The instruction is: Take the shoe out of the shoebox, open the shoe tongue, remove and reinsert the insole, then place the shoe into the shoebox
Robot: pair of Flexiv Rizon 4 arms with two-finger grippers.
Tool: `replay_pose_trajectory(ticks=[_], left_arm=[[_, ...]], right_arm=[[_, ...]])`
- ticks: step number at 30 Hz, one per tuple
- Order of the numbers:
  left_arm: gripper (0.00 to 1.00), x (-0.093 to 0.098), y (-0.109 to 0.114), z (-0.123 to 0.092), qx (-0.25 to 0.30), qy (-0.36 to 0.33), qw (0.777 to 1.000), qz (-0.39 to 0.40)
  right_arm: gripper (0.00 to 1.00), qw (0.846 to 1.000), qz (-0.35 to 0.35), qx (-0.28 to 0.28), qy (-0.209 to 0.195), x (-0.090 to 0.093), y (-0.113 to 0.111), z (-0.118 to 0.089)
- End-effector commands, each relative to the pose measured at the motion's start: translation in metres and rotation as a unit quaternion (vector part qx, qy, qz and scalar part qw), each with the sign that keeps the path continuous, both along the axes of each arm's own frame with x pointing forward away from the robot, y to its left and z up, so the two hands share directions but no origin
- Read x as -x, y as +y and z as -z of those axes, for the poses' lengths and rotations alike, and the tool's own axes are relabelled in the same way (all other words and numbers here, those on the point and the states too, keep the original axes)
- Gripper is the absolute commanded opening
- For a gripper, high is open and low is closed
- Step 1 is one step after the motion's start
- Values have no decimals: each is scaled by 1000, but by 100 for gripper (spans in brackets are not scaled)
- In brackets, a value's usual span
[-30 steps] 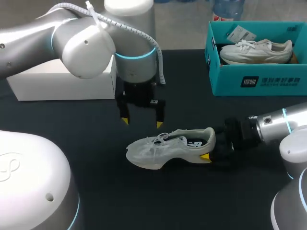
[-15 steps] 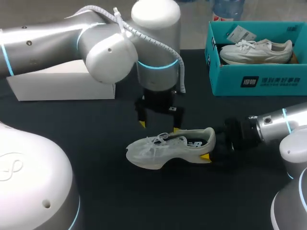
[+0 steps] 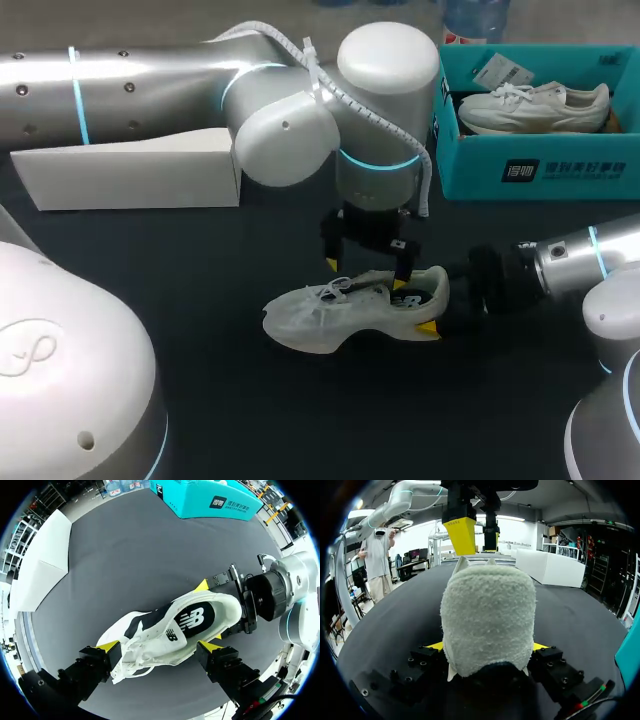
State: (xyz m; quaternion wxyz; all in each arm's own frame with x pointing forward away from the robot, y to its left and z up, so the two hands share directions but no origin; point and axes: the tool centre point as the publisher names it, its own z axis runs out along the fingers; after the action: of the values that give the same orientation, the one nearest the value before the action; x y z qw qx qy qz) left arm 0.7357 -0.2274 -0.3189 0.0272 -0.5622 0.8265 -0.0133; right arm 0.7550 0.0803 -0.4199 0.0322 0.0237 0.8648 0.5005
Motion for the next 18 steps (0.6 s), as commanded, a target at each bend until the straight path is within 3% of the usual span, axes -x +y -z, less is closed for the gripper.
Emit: replay_pose_trajectory(ticks=[1, 9, 18], left_arm=[[100, -8, -16, 9, -18, -1, 1000, 4], [100, -19, -27, 22, -18, 0, 1000, 22], [100, -26, -23, 42, -24, 2, 999, 25]], right_arm=[[0, 1000, 2, 2, 0, 1, 2, 0], [0, 1000, 2, 2, 0, 1, 2, 0], [0, 1000, 2, 2, 0, 1, 2, 0]])
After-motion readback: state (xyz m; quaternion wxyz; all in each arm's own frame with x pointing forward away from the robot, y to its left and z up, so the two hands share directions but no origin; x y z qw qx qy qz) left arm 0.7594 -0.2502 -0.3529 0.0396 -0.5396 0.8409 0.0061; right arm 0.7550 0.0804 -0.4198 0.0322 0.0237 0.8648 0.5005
